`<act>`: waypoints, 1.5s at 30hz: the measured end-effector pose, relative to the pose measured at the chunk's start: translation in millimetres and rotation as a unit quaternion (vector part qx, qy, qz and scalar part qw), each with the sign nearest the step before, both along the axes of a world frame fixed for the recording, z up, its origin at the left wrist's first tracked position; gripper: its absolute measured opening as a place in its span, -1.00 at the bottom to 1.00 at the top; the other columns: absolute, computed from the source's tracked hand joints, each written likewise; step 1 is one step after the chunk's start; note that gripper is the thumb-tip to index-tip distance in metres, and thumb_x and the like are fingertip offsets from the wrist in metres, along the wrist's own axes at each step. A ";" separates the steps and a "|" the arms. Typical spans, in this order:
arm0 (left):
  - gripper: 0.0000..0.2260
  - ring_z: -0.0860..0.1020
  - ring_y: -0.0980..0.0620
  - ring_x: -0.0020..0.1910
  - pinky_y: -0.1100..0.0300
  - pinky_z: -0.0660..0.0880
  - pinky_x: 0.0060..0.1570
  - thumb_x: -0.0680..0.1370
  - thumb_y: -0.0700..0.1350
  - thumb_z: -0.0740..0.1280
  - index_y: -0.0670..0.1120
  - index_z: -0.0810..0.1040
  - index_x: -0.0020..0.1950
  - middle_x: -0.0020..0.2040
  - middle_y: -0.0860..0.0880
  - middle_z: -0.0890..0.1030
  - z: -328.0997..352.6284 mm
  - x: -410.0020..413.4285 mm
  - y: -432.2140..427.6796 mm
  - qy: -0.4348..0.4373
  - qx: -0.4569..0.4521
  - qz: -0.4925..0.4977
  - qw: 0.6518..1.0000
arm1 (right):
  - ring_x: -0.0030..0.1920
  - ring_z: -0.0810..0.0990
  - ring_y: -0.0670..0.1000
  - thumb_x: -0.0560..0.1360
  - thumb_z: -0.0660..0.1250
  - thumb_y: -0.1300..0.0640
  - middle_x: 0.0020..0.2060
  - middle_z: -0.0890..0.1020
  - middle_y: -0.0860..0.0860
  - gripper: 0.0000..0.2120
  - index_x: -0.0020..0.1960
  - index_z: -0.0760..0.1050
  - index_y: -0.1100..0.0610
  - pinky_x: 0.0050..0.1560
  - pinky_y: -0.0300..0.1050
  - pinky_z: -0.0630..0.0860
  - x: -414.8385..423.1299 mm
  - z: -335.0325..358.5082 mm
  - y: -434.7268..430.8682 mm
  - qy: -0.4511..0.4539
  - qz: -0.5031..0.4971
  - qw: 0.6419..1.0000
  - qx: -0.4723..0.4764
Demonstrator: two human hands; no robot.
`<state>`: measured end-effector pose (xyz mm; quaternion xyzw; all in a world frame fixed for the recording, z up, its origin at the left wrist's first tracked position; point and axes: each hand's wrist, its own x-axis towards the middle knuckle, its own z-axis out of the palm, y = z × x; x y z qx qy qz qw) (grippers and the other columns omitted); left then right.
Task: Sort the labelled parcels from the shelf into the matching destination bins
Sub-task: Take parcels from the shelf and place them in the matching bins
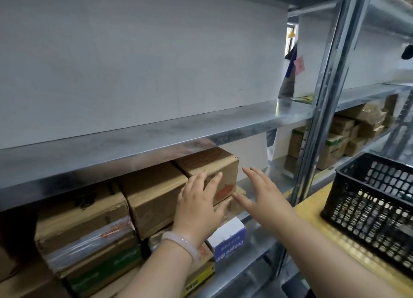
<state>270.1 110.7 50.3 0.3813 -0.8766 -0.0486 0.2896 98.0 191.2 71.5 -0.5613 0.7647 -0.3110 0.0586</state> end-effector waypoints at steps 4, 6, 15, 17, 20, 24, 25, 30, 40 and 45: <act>-0.43 0.05 0.00 0.55 -0.02 0.12 0.46 0.57 0.22 0.22 0.23 0.12 0.55 0.58 0.07 0.13 4.1 -5.3 -3.5 0.017 -0.014 0.038 0.999 | 0.44 0.28 -0.02 0.48 0.33 -0.25 0.46 0.31 -0.05 -0.28 0.53 0.13 -0.10 0.40 0.01 0.30 -26.5 1.4 -51.3 -0.045 0.032 0.998 -0.026; -0.43 0.05 0.01 0.55 -0.03 0.13 0.47 0.57 0.22 0.20 0.23 0.12 0.55 0.58 0.08 0.13 5.2 -6.7 0.0 0.023 -0.009 0.070 0.997 | 0.42 0.32 0.00 0.48 0.34 -0.24 0.44 0.34 -0.04 -0.28 0.53 0.14 -0.08 0.35 -0.02 0.31 -33.7 -3.5 -72.8 -0.103 0.042 0.993 -0.029; -0.43 0.09 0.01 0.54 -0.08 0.17 0.47 0.58 0.23 0.20 0.24 0.12 0.56 0.57 0.07 0.18 8.7 -24.7 21.2 0.048 0.014 0.230 0.972 | 0.29 0.48 0.15 0.44 0.33 -0.29 0.35 0.48 0.06 -0.33 0.46 0.32 -0.04 0.30 0.14 0.44 -58.7 -14.6 -128.5 -0.383 0.048 0.921 0.048; -0.42 0.07 0.01 0.54 -0.07 0.14 0.49 0.58 0.23 0.19 0.25 0.09 0.57 0.57 0.08 0.16 3.4 -31.8 29.5 0.054 0.028 0.255 0.965 | 0.20 0.51 0.13 0.44 0.34 -0.28 0.27 0.54 0.07 -0.38 0.39 0.41 0.00 0.26 0.16 0.48 -61.7 -18.3 -130.0 -0.405 0.054 0.911 0.053; -0.43 0.08 0.02 0.54 -0.03 0.14 0.49 0.59 0.23 0.18 0.22 0.10 0.58 0.57 0.06 0.18 -2.6 -40.0 42.2 0.068 0.038 0.280 0.957 | 0.18 0.52 0.12 0.46 0.35 -0.25 0.24 0.55 0.07 -0.39 0.40 0.43 0.05 0.25 0.10 0.48 -68.2 -20.3 -124.4 -0.419 0.056 0.906 0.027; -0.42 0.06 0.03 0.54 -0.02 0.15 0.52 0.59 0.23 0.17 0.18 0.11 0.58 0.57 0.09 0.17 -1.8 -50.1 57.1 0.117 0.074 0.285 0.949 | 0.05 0.54 0.04 0.47 0.34 -0.24 0.11 0.59 -0.02 -0.47 0.34 0.48 0.01 0.06 0.01 0.50 -83.2 -23.6 -94.5 -0.425 0.069 0.903 0.002; -0.42 0.06 0.04 0.55 -0.01 0.15 0.52 0.60 0.23 0.17 0.17 0.10 0.59 0.57 0.09 0.16 -0.5 -53.2 60.4 0.136 0.089 0.281 0.946 | 0.02 0.55 -0.01 0.47 0.35 -0.22 0.07 0.60 -0.06 -0.53 0.30 0.50 -0.01 -0.01 -0.05 0.50 -88.1 -24.4 -83.9 -0.437 0.080 0.896 -0.010; -0.34 0.12 0.01 0.56 -0.02 0.17 0.49 0.59 0.24 0.20 0.14 0.00 0.61 0.59 0.04 0.14 9.3 -69.4 74.3 0.291 0.235 0.238 0.896 | 0.08 0.59 -0.03 0.50 0.36 -0.14 0.02 0.65 -0.09 -0.73 0.10 0.59 -0.01 0.06 0.01 0.54 -106.8 -31.7 -26.2 -0.441 0.112 0.889 -0.054; -0.32 0.39 0.09 0.38 0.02 0.33 0.41 0.60 0.06 0.33 0.23 0.00 0.60 0.39 0.19 0.44 4.2 -60.6 133.4 0.403 0.366 0.160 0.824 | 0.12 0.51 -0.09 0.59 0.18 -0.17 0.08 0.57 -0.12 -0.83 0.07 0.49 -0.16 0.19 0.13 0.47 -98.2 -44.8 63.5 -0.458 0.107 0.882 -0.046; -0.38 0.44 0.19 0.30 0.16 0.42 0.26 0.63 -0.06 0.30 0.28 0.07 0.58 0.36 0.22 0.47 -4.1 -37.0 177.3 0.406 0.361 0.125 0.830 | -0.05 0.67 -0.04 0.61 0.10 -0.23 -0.13 0.72 -0.10 -0.62 0.11 0.58 -0.03 -0.14 -0.02 0.57 -86.8 -39.7 101.4 -0.507 0.074 0.859 -0.011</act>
